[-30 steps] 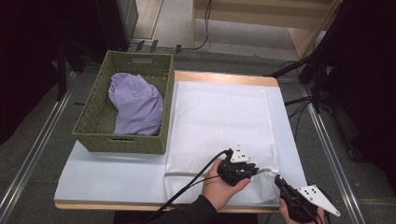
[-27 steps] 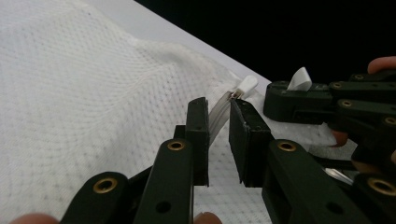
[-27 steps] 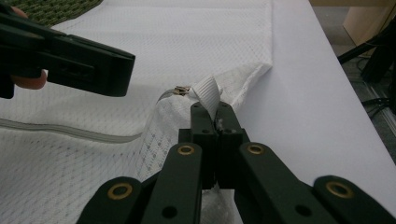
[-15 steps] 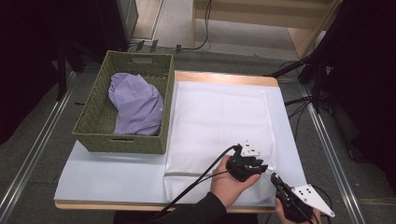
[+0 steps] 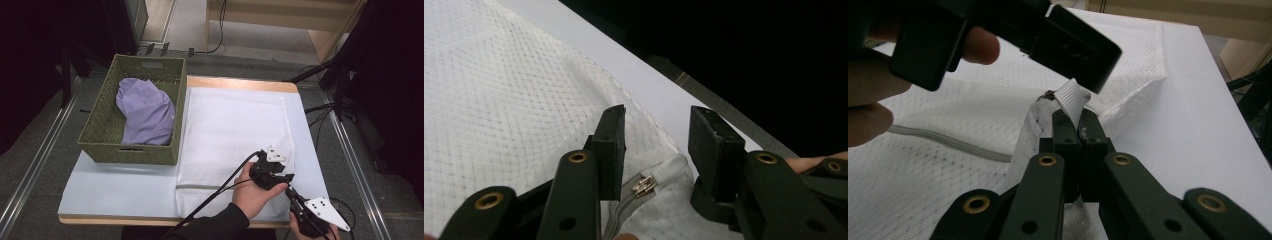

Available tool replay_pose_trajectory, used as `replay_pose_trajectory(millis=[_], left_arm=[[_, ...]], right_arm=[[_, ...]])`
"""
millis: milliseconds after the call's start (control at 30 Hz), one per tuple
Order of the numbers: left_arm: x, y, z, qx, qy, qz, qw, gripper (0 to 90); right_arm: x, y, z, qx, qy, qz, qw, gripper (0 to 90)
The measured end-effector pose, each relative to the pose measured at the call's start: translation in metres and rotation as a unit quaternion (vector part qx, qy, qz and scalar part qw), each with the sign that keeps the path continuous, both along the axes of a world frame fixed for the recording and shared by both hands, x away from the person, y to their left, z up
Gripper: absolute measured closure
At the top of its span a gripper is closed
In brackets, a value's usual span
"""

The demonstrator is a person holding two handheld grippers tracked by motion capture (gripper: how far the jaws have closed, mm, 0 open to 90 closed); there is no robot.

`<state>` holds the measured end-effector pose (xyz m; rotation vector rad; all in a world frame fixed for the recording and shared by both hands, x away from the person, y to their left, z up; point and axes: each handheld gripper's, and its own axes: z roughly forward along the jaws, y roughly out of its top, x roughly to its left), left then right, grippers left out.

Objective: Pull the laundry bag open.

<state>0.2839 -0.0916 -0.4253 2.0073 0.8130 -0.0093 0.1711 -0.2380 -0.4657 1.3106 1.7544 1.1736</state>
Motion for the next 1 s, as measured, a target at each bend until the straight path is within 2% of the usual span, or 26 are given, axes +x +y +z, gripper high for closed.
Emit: replay_pose_trajectory(millis=[133, 267, 400, 467, 633, 733, 767, 833, 867, 1000], left_arm=[[0.002, -0.003, -0.002, 0.005, 0.009, -0.005, 0.9999, 56.2], [0.002, 0.000, -0.002, 0.009, 0.010, -0.007, 0.9999, 60.6], [0.002, 0.007, 0.002, -0.005, 0.015, -0.012, 0.9998, 62.9], [0.005, 0.014, 0.001, -0.014, 0.024, -0.015, 0.9995, 64.8], [0.008, 0.020, -0.002, -0.028, 0.039, -0.006, 0.9988, 64.1], [0.006, 0.014, 0.001, -0.023, 0.032, -0.006, 0.9992, 59.7], [0.004, 0.008, 0.002, -0.013, 0.026, -0.009, 0.9995, 58.9], [0.004, 0.005, 0.002, -0.008, 0.027, -0.011, 0.9995, 56.9], [0.003, 0.000, 0.001, 0.003, 0.029, -0.014, 0.9995, 56.8], [0.004, 0.001, -0.002, 0.008, 0.031, -0.014, 0.9994, 59.0]], right_arm=[[0.000, 0.003, 0.001, -0.011, -0.002, 0.004, 0.9999, 90.0], [0.000, 0.002, 0.000, -0.012, -0.002, 0.004, 0.9999, 90.0], [0.000, 0.001, 0.000, -0.010, 0.000, 0.004, 0.9999, 90.0], [0.000, 0.001, 0.000, -0.010, -0.001, 0.001, 0.9999, 90.0], [0.000, 0.001, 0.000, -0.011, 0.001, 0.001, 0.9999, 90.0], [0.001, 0.003, 0.000, -0.015, -0.001, 0.005, 0.9999, 90.0], [0.000, 0.003, 0.000, -0.017, -0.003, 0.006, 0.9998, 90.0], [0.000, 0.003, 0.001, -0.018, -0.003, 0.006, 0.9998, 90.0], [0.000, 0.003, 0.001, -0.018, -0.004, 0.006, 0.9998, 90.0], [0.000, 0.002, 0.000, -0.017, -0.004, 0.007, 0.9998, 90.0]])
